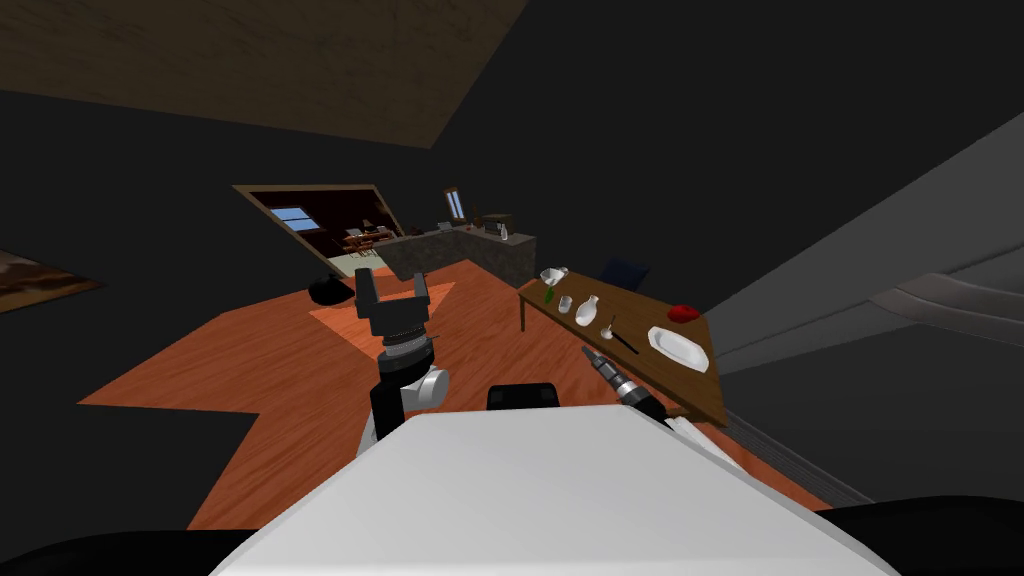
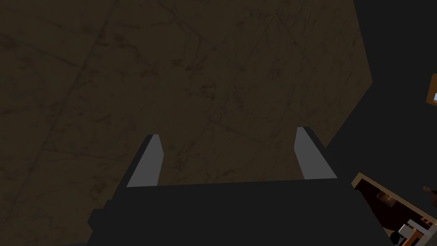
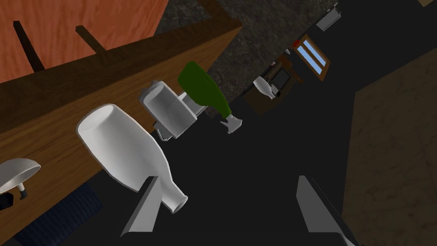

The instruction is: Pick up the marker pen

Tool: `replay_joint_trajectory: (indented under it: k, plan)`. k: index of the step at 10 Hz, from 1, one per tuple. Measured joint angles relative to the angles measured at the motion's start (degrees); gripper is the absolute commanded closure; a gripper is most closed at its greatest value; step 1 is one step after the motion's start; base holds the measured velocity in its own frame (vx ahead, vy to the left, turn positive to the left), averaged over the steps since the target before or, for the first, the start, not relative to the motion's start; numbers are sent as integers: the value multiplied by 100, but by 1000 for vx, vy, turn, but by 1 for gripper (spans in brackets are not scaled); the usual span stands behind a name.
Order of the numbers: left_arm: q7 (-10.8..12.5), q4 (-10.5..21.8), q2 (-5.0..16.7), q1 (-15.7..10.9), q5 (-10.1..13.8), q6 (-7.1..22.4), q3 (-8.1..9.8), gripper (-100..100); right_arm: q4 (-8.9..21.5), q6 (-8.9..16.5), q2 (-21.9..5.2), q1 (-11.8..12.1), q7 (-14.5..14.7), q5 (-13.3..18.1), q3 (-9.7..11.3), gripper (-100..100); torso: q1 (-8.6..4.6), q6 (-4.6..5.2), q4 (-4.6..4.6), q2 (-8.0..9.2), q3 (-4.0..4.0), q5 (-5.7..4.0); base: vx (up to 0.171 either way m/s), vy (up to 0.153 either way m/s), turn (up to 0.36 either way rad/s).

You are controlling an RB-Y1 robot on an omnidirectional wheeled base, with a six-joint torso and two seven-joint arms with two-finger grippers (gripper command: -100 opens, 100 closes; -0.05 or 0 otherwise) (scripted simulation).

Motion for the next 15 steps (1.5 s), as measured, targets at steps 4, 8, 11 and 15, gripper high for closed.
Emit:
replay_joint_trajectory:
  k: [4, 8, 11, 15]
  plan:
    - [0, 0, 0, -1, 0, 0, 0, 0, 433, 70, -332, 115, 232, 213, 45, -100, -6, -4, 1, 1, 2, -1, 43, 20, 81]
    - [0, 0, 0, 0, 0, 0, 0, 0, 1270, 206, -708, 27, 590, 533, 157, -100, -1, 1, -3, -13, -7, -1, 80, 31, 145]
    - [0, 0, 0, 0, 0, 0, 0, 0, 1769, 320, -1058, 15, 810, 754, 228, -100, -12, -4, -1, -12, -6, -2, 82, 9, 134]
    - [0, 0, 0, 0, 0, 0, 0, 0, 2605, 534, -1406, -38, 1282, 1167, 347, -100, -12, -2, -3, -17, -10, -3, 81, -2, 101]
